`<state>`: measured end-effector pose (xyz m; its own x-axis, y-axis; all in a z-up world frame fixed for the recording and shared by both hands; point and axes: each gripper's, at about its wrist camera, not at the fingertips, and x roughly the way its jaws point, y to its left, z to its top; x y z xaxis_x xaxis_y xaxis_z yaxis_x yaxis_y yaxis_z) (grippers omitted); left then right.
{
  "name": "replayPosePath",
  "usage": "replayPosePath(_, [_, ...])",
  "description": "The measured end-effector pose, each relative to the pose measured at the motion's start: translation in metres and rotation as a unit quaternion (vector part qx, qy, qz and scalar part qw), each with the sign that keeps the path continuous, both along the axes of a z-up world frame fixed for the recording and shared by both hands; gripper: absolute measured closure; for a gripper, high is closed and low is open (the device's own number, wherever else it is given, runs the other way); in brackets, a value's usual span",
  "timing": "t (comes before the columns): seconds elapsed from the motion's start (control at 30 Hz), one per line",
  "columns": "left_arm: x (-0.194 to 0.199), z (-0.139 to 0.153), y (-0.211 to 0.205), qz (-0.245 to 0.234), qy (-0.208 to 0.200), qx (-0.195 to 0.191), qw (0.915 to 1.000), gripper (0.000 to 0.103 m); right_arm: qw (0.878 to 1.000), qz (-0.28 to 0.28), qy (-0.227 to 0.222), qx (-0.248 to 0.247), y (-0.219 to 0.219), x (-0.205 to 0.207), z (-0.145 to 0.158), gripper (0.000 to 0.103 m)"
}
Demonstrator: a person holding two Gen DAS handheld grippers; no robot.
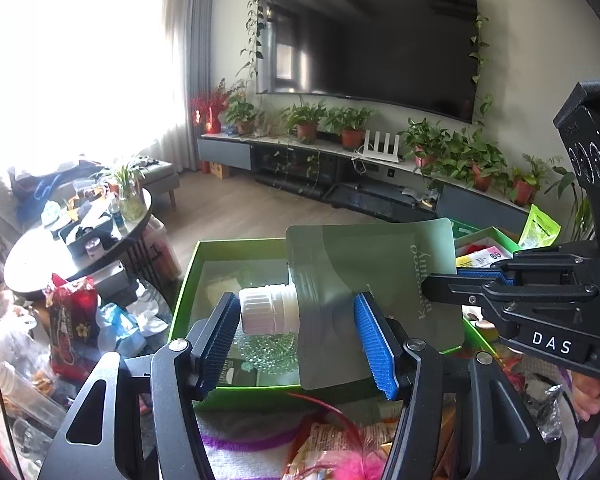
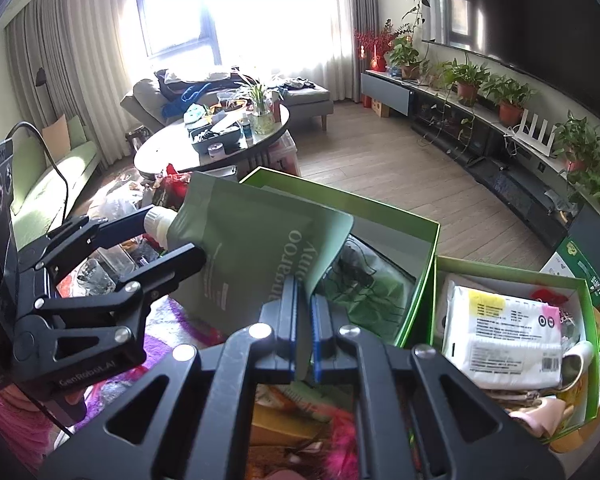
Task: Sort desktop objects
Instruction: 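Lower the pouch into the green box beside the scouring ball and open the right gripper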
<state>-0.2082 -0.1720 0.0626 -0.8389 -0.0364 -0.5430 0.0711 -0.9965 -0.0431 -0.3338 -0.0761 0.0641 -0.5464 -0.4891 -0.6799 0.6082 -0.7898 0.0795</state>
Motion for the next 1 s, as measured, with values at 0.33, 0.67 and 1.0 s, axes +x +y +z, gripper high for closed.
replayPosePath(0.33, [-0.02,-0.021,0.011,-0.009,-0.027,0.01,0.9995,0.043,1.0,-0.009,-0.016,0.013,0.011,-0.013,-0.016,0.095])
replayPosePath(0.67, [-0.033,-0.041,0.019,-0.016,-0.053,0.009,0.9984,0.043,0.999,-0.017,-0.027,0.027,0.015,-0.026,-0.028,0.095])
replayPosePath(1.0, [-0.043,-0.049,0.022,-0.021,-0.066,0.009,0.9976,0.043,0.999,-0.022,-0.038,0.03,0.019,-0.036,-0.036,0.095])
